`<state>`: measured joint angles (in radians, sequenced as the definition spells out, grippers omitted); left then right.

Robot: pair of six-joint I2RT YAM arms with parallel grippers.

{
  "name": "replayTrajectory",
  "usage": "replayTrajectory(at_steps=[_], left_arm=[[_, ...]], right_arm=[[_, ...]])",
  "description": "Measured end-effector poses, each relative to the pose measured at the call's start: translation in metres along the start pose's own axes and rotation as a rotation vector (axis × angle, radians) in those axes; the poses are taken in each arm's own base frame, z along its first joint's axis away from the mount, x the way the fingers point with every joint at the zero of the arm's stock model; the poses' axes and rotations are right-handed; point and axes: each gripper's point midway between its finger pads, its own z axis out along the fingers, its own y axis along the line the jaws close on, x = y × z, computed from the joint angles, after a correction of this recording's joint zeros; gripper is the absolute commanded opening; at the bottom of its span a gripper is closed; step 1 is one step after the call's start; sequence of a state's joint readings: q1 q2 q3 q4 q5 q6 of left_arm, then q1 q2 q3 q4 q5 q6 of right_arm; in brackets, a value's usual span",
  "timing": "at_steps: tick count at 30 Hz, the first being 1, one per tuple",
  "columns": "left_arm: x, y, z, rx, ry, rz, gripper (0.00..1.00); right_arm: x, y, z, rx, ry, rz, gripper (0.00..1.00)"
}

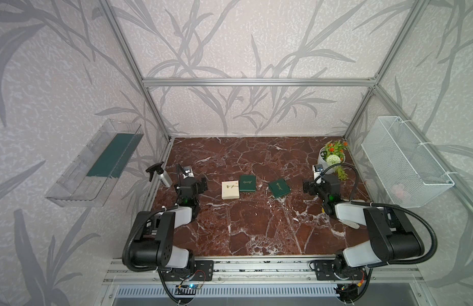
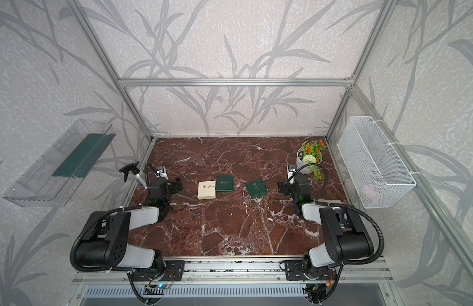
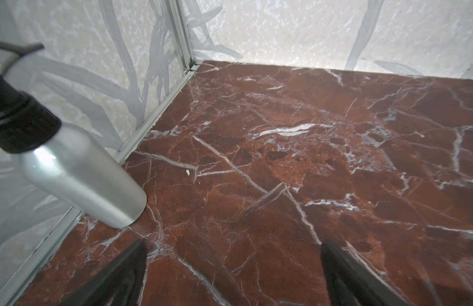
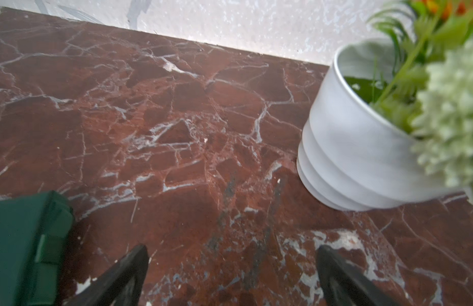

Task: Take the rings out of the lift-off lid box
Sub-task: Pick up the jewelry box from the center of the board.

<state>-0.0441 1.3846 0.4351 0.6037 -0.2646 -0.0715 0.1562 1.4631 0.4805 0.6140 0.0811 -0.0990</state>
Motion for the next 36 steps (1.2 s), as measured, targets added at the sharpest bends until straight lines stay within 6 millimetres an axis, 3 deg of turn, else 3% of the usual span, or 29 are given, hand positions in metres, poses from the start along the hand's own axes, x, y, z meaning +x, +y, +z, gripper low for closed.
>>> replayTrajectory(at_steps=[3, 6, 9, 12, 16, 25, 32, 36], left_arm=[[-0.037, -0.017, -0.008, 0.030, -0.031, -0.001, 0.99], [-0.056, -0.045, -0.020, 0.060, -0.026, 0.040, 0.99], [-0.053, -0.072, -0.034, 0.107, 0.025, 0.090, 0.99], [-0.042, -0.085, -0.044, 0.119, 0.098, 0.114, 0.99], [-0.022, -0.092, -0.054, 0.138, 0.205, 0.101, 0.99], [0.025, -0.115, -0.078, 0.282, 0.429, 0.059, 0.99], [0.036, -0.132, -0.087, 0.373, 0.498, 0.017, 0.99], [0.053, -0.137, -0.084, 0.382, 0.556, 0.025, 0.99]], right_arm=[[-0.028, 0.008, -0.007, 0.020, -0.029, -0.033, 0.98], [-0.050, 0.020, -0.015, 0.006, -0.028, -0.023, 0.98], [-0.065, 0.037, -0.029, -0.058, -0.018, 0.018, 0.98], [-0.070, 0.061, -0.048, -0.155, 0.005, 0.065, 0.98], [-0.059, 0.086, -0.075, -0.281, 0.092, 0.143, 0.98], [-0.037, 0.107, -0.125, -0.452, 0.241, 0.377, 0.99], [-0.010, 0.114, -0.141, -0.500, 0.312, 0.455, 0.99], [-0.001, 0.114, -0.142, -0.493, 0.342, 0.465, 0.99]])
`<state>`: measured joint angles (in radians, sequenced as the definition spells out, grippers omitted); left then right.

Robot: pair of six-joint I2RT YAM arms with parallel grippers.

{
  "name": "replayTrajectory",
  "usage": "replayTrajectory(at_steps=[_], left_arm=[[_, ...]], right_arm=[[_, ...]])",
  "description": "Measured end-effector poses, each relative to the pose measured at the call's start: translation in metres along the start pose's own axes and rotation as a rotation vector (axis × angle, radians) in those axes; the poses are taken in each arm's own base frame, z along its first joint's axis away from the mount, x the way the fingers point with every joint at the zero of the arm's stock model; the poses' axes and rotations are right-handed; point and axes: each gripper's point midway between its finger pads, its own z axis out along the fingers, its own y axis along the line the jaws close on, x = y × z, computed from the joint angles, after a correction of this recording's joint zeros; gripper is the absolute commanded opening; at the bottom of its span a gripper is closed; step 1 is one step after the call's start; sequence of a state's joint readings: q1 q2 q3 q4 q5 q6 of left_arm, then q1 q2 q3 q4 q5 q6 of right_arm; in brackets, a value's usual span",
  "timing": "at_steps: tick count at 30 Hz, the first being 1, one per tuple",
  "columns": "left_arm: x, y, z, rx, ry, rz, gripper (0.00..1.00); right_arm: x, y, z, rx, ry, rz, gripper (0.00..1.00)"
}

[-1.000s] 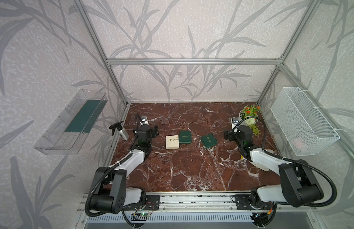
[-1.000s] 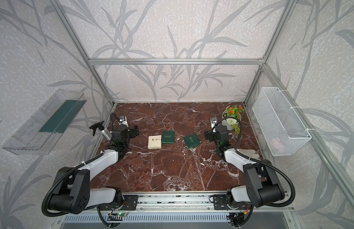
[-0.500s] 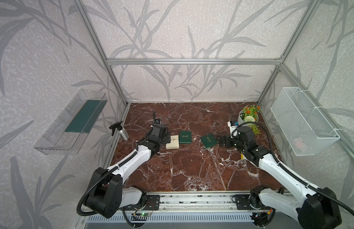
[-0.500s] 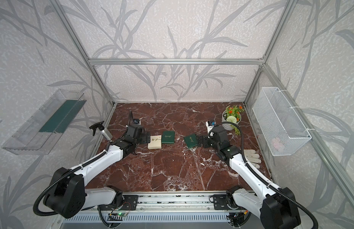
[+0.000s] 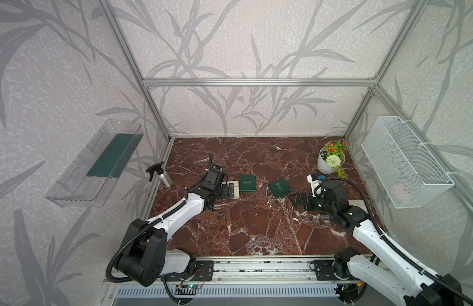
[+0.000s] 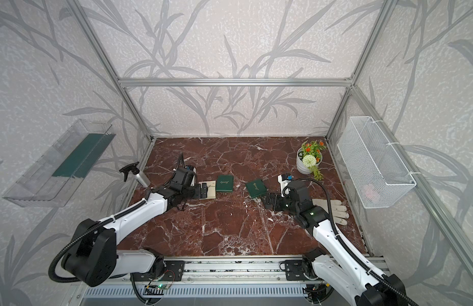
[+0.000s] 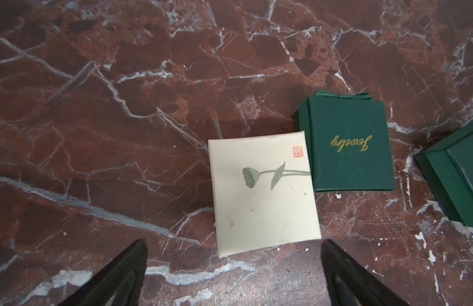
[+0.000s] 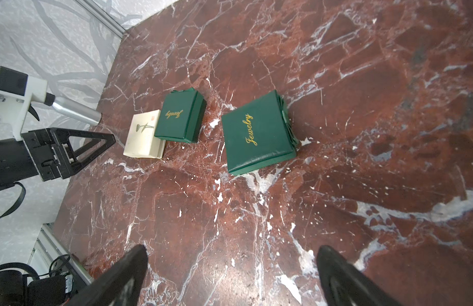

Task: Take the rings out of the lift-off lid box
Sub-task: Pick up the jewelry box from the center of the board.

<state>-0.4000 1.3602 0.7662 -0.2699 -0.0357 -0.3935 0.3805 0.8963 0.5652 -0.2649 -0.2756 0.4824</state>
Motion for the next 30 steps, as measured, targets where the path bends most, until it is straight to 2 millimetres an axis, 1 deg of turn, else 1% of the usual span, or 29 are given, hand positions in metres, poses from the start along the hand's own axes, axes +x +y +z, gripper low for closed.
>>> replayTrajectory(at_steps=[2, 5, 12, 16, 25, 29, 30], left_arm=[[0.006, -0.002, 0.007, 0.002, 0.032, 0.004, 0.99], [0.008, -0.007, 0.013, 0.008, 0.057, 0.012, 0.99], [0.002, -0.024, 0.016, 0.032, 0.056, 0.038, 0.98], [-0.001, -0.028, 0.021, -0.010, 0.058, 0.078, 0.97], [0.009, -0.024, 0.035, -0.122, 0.102, 0.155, 0.96], [0.006, -0.022, 0.038, -0.150, 0.097, 0.160, 0.96], [0.005, -0.021, 0.040, -0.158, 0.098, 0.162, 0.94]], right_arm=[[0.000, 0.001, 0.000, -0.004, 0.002, 0.004, 0.99], [0.001, 0.002, 0.001, -0.011, 0.008, 0.009, 1.00], [0.003, 0.001, 0.004, -0.009, 0.018, 0.022, 1.00], [0.003, -0.001, 0.006, -0.002, 0.022, 0.024, 0.99], [0.005, -0.002, 0.008, 0.010, 0.026, 0.025, 0.99], [0.009, -0.002, 0.015, 0.015, 0.046, 0.036, 0.98], [0.011, -0.003, 0.018, 0.019, 0.057, 0.040, 0.98]])
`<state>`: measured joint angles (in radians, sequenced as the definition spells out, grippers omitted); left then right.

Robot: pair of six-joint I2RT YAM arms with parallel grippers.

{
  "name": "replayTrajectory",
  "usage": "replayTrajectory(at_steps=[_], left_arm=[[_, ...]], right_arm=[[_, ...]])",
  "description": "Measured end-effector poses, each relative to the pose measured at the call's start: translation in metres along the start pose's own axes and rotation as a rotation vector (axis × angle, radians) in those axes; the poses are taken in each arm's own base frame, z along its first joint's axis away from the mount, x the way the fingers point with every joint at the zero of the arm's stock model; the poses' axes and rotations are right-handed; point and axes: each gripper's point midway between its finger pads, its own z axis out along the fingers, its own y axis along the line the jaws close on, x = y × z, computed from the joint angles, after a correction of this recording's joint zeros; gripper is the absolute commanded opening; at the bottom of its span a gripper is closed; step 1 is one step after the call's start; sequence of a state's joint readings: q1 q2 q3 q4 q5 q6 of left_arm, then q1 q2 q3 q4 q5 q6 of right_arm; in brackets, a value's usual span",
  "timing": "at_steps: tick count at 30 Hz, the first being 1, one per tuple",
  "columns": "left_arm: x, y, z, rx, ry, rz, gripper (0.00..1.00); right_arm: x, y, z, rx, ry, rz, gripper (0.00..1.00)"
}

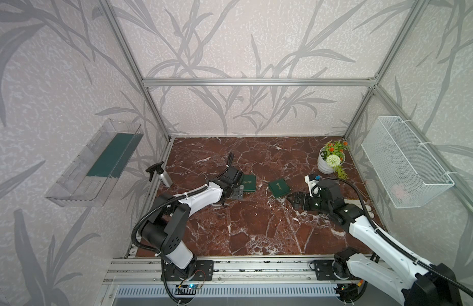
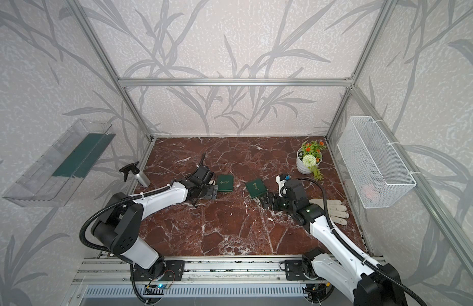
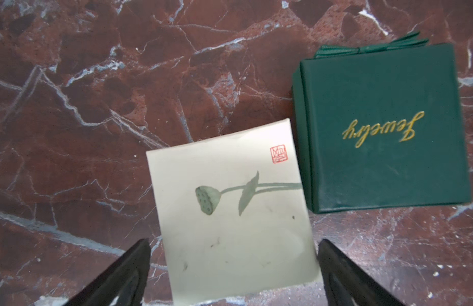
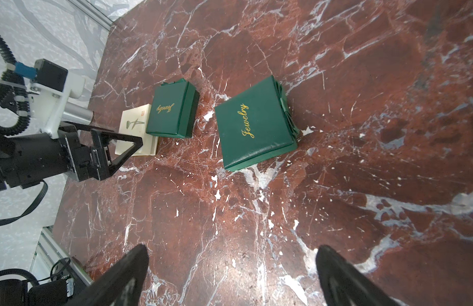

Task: Take the rings out of the lift-off lid box
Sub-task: Pick up the jewelry box from the center of the board.

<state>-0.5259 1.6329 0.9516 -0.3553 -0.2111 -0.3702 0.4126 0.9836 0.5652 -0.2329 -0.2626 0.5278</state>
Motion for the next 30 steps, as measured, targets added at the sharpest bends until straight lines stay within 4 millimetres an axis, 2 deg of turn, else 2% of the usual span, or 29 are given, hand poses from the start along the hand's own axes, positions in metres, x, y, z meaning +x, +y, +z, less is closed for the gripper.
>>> replayTrajectory(at_steps=[6, 13, 22, 30], left_arm=[[0.002, 0.000, 0.006, -0.015, 0.015, -0.001, 0.92], [-0.001, 0.000, 0.007, -0.025, 0.013, -0.004, 0.85], [-0.002, 0.003, 0.007, -0.042, 0.007, -0.007, 0.89], [-0.003, 0.012, 0.007, -0.081, 0.001, -0.018, 0.90]], right_arm=[[0.010, 0.005, 0.012, -0.001, 0.060, -0.012, 0.97], [0.005, 0.023, 0.015, -0.046, 0.073, -0.036, 0.96], [0.009, 0.039, 0.024, -0.083, 0.075, -0.045, 0.96], [0.017, 0.043, 0.033, -0.077, 0.100, -0.032, 0.96]])
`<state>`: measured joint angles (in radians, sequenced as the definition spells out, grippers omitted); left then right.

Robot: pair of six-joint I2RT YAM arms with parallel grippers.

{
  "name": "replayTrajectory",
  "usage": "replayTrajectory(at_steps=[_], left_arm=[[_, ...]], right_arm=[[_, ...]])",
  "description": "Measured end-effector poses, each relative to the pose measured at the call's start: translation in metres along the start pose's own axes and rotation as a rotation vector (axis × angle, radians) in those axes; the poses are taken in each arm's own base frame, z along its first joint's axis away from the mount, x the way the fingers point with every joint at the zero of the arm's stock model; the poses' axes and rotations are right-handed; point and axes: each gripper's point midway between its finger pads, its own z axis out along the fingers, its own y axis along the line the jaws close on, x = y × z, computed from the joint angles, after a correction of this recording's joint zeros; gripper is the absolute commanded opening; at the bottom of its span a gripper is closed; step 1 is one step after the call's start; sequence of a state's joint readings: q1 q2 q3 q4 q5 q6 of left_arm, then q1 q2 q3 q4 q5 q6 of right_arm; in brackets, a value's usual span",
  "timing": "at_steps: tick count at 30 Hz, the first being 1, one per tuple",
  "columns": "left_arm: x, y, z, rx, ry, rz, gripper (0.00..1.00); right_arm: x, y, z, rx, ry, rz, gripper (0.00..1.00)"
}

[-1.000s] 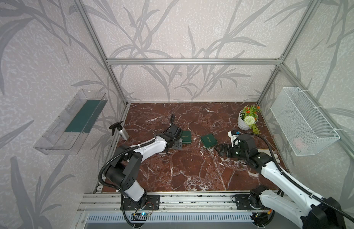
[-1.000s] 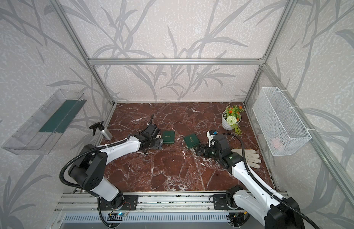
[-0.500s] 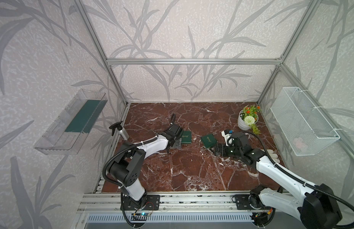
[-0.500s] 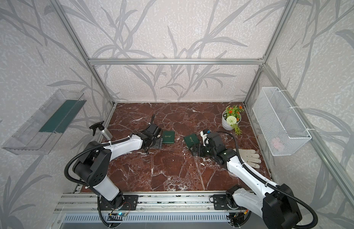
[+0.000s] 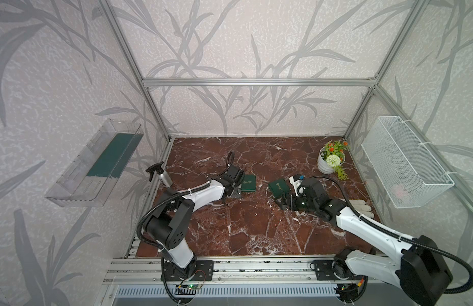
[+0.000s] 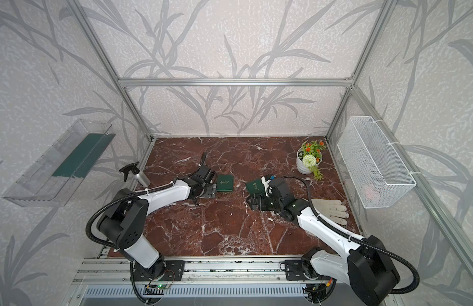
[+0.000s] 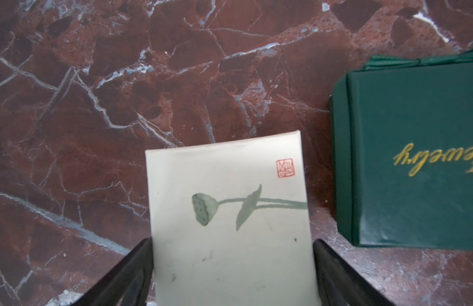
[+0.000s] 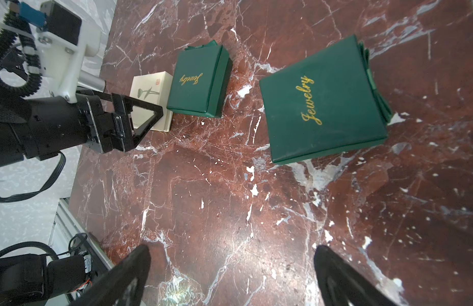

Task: Take the rings out of the lift-off lid box
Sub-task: Pick up the jewelry box from the center of the board.

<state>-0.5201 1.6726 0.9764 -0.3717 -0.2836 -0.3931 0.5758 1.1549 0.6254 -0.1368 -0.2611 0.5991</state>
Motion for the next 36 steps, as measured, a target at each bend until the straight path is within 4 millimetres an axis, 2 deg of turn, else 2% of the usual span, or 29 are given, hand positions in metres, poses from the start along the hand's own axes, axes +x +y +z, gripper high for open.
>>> replayTrajectory(at_steps=[8, 18, 25, 32, 36], left_arm=[[-0.003, 0.005, 0.002, -0.004, -0.003, -0.020, 0.95], [-0.007, 0.011, 0.006, 0.025, 0.002, -0.086, 0.85], [-0.013, 0.014, 0.009, 0.046, -0.007, -0.120, 0.85], [-0.016, 0.015, 0.011, 0.065, -0.015, -0.144, 0.89], [-0.015, 0.014, 0.014, 0.071, -0.010, -0.148, 0.86]], right_arm=[[0.001, 0.004, 0.001, -0.005, -0.004, 0.002, 0.96], [-0.001, 0.009, 0.002, -0.014, -0.015, 0.009, 0.95], [-0.001, 0.009, 0.002, -0.012, -0.017, 0.027, 0.94], [0.003, 0.010, 0.004, -0.016, -0.015, 0.034, 0.94], [0.005, 0.008, 0.005, -0.011, -0.014, 0.044, 0.94]])
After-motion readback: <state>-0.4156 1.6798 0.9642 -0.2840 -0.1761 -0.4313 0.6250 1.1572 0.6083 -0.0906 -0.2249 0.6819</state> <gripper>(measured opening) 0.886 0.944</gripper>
